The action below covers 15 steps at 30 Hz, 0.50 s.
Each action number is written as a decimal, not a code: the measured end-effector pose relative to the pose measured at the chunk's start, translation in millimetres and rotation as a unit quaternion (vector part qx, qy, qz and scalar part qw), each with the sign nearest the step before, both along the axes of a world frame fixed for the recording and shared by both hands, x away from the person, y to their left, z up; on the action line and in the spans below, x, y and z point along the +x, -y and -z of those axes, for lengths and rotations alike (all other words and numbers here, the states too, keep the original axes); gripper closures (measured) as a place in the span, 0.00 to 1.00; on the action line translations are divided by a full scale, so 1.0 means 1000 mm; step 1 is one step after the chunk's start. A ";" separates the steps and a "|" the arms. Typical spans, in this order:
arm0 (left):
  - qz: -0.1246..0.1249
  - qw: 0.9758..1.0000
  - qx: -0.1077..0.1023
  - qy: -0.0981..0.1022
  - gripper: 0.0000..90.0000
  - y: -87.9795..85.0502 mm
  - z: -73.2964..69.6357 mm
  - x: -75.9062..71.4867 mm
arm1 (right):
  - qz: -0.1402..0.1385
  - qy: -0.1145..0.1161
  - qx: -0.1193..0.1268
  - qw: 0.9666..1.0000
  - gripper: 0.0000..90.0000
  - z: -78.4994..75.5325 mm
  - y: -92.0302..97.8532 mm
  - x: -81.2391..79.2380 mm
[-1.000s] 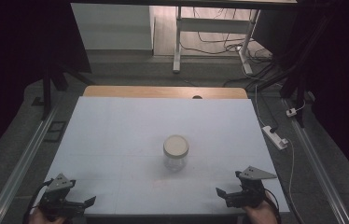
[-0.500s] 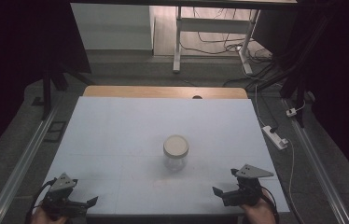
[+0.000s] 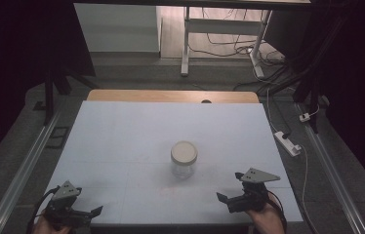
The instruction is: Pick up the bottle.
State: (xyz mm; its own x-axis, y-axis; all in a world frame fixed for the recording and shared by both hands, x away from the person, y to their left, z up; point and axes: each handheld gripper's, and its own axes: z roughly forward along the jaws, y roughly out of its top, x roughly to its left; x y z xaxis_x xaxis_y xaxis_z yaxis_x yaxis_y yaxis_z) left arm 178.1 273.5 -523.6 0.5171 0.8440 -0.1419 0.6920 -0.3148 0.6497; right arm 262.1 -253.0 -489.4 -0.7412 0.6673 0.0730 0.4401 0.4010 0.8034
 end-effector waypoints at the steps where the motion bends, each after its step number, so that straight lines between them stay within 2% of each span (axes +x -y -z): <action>1: 0.000 1.000 -0.001 0.000 0.00 0.000 0.000 0.000 | -0.001 0.001 0.000 1.000 0.00 0.000 -0.001 0.000; 12: -0.001 1.000 -0.007 0.001 0.00 -0.002 0.000 0.000 | -0.031 -0.009 0.010 0.999 0.00 0.001 -0.016 0.009; 15: -0.001 1.000 -0.009 0.001 0.00 -0.002 0.000 0.000 | -0.038 -0.009 0.005 0.999 0.00 0.002 -0.021 0.011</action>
State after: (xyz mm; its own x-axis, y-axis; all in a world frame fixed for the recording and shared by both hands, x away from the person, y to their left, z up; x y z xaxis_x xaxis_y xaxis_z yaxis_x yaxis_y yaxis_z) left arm 178.0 275.4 -523.6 0.5160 0.8422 -0.1560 0.6914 -0.3021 0.6562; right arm 273.6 -232.4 -491.0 -0.7884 0.6079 0.0937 0.4230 0.4253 0.8001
